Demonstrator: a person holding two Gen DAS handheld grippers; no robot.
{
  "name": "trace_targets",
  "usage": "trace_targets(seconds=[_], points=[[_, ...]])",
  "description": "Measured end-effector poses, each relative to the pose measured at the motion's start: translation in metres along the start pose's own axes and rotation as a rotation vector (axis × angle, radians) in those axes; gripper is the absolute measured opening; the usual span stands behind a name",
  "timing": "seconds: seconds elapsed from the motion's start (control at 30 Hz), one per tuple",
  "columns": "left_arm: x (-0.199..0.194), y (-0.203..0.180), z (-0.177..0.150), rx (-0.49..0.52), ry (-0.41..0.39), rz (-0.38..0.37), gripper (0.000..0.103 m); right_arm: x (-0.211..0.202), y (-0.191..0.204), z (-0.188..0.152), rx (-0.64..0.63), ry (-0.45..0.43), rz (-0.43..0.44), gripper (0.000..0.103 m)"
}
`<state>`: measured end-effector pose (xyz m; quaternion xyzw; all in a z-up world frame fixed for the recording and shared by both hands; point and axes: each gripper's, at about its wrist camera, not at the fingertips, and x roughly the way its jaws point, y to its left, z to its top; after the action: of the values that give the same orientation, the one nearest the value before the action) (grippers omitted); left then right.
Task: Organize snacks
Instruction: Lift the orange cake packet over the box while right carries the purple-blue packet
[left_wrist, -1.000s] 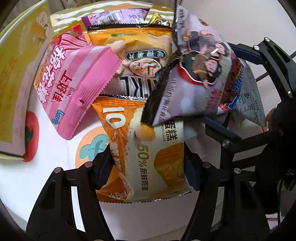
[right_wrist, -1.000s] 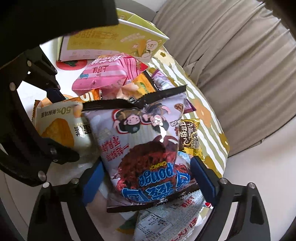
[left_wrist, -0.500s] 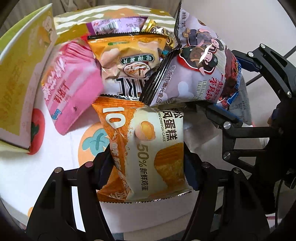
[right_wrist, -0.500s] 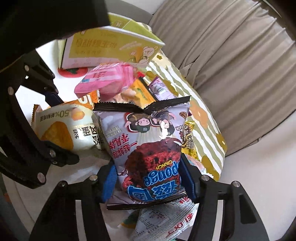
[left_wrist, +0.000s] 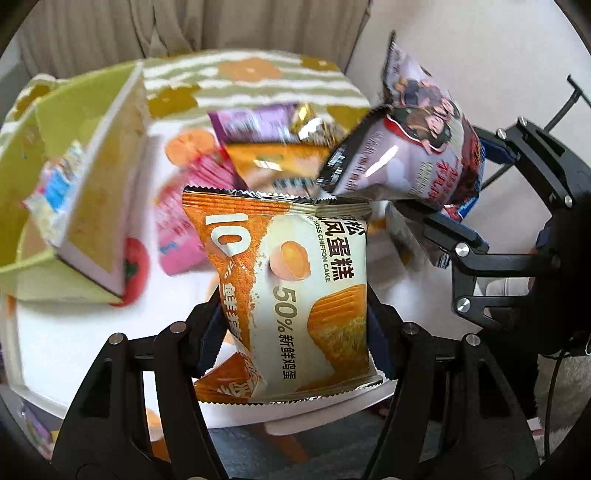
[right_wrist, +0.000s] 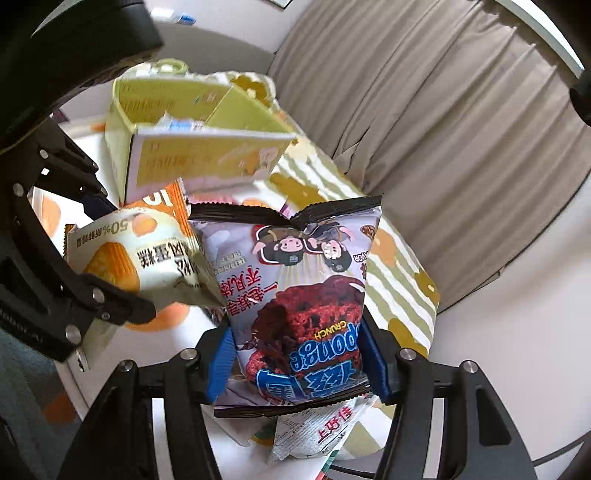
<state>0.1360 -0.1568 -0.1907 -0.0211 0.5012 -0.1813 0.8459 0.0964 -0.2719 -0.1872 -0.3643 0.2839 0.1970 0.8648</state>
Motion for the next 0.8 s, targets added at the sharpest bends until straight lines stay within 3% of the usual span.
trace_targets(seconds=[0.37,0.8], points=[[-0.086,0.074,0.028,-0.012,-0.156,0.078,0.062,-0.031,-0.001,0.079,0.100,-0.094,-0.024,0.056],[-0.132,0.216,0.086,-0.051,-0.213,0.147,0.062,0.008,0.014,0.204,0.309,-0.141,0.066,0.056]])
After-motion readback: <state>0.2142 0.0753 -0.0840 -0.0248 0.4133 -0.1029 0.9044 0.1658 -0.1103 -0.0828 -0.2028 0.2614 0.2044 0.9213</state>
